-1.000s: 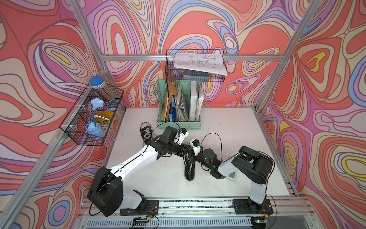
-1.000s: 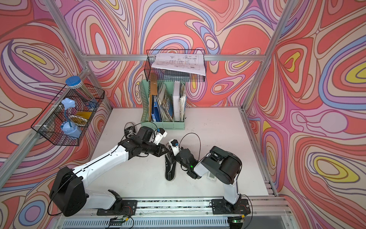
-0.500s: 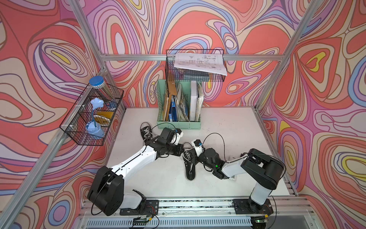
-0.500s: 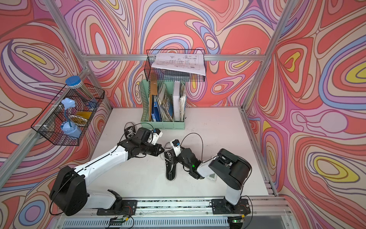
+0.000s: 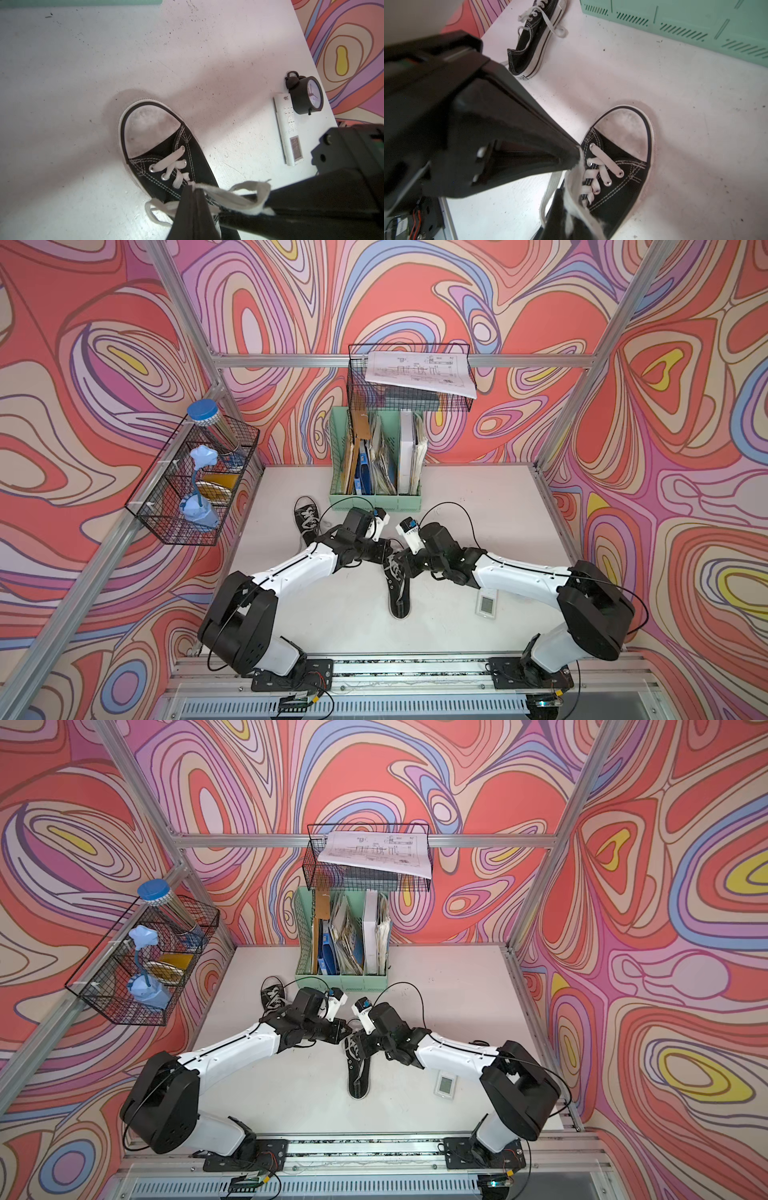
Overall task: Tie the shoes
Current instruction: Cross the shoelace with the shoelace.
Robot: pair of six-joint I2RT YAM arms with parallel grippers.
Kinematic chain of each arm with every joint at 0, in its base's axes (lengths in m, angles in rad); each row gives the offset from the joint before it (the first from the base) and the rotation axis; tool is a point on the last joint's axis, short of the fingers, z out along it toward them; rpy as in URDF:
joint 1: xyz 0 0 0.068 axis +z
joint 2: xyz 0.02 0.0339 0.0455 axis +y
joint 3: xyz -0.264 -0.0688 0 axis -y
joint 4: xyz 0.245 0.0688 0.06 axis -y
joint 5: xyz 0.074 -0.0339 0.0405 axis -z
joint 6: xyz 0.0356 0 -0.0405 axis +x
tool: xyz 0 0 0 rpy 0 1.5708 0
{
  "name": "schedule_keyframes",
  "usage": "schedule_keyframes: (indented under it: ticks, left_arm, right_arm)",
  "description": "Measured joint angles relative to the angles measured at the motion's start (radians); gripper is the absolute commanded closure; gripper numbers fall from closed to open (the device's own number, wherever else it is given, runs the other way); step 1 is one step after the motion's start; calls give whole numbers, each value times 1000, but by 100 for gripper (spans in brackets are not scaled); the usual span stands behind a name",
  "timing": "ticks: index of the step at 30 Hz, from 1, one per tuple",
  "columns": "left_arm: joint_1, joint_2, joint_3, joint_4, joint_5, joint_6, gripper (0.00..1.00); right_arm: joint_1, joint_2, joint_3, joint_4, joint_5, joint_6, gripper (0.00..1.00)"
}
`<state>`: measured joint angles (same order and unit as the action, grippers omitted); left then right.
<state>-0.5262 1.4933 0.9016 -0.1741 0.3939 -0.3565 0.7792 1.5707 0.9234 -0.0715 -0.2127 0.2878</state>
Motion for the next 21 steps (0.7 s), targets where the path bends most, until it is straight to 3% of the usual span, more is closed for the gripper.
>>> schedule_keyframes:
  ticks: [6,14,21]
  left_arm:
    - [-6,26,0,42,30,-5,100]
    - [-6,31,-6,70,57,-7,100]
    - [-5,67,-7,84,56,-7,100]
  right_arm:
    - [-65,2,43,-138,-87,12,99]
    - [-127,2,43,-137,-232,42,95]
    - [-168,2,43,-139,-284,56,94]
